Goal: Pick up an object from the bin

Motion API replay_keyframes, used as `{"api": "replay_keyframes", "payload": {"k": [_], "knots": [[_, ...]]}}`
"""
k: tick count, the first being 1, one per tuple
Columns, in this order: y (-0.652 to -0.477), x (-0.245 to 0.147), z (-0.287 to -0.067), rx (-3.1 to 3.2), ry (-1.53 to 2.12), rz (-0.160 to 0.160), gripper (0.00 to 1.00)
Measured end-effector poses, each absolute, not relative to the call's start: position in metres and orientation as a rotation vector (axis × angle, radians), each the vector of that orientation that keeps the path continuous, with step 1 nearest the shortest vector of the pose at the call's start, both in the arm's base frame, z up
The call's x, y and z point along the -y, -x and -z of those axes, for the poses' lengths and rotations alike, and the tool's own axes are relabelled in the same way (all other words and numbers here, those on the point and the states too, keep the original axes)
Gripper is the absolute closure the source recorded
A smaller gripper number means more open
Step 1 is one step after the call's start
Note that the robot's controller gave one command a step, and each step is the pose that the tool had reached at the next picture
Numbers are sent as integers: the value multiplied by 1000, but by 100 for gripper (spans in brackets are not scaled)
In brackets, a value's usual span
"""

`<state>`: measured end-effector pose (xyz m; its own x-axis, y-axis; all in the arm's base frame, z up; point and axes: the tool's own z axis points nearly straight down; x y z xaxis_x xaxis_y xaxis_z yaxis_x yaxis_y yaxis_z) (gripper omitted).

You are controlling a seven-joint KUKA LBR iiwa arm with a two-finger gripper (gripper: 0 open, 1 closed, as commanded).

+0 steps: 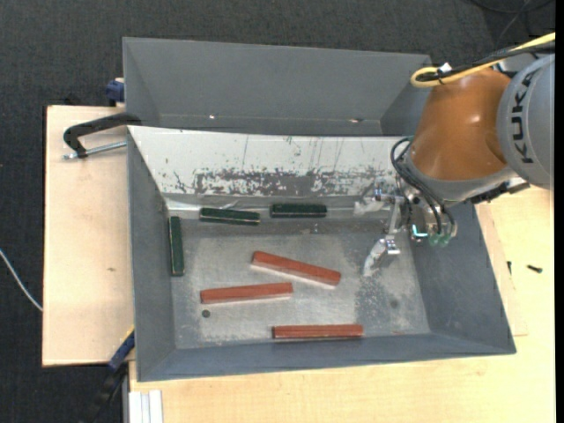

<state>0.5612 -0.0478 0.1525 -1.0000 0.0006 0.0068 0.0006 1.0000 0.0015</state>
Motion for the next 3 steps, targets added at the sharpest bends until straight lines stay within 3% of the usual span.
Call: {"api": "replay_keyframes", "payload": {"k": [2, 3], "knots": [[-563, 47, -156, 3145, 1, 1, 0], [-566, 35, -110, 3136, -238, 2, 0]]}}
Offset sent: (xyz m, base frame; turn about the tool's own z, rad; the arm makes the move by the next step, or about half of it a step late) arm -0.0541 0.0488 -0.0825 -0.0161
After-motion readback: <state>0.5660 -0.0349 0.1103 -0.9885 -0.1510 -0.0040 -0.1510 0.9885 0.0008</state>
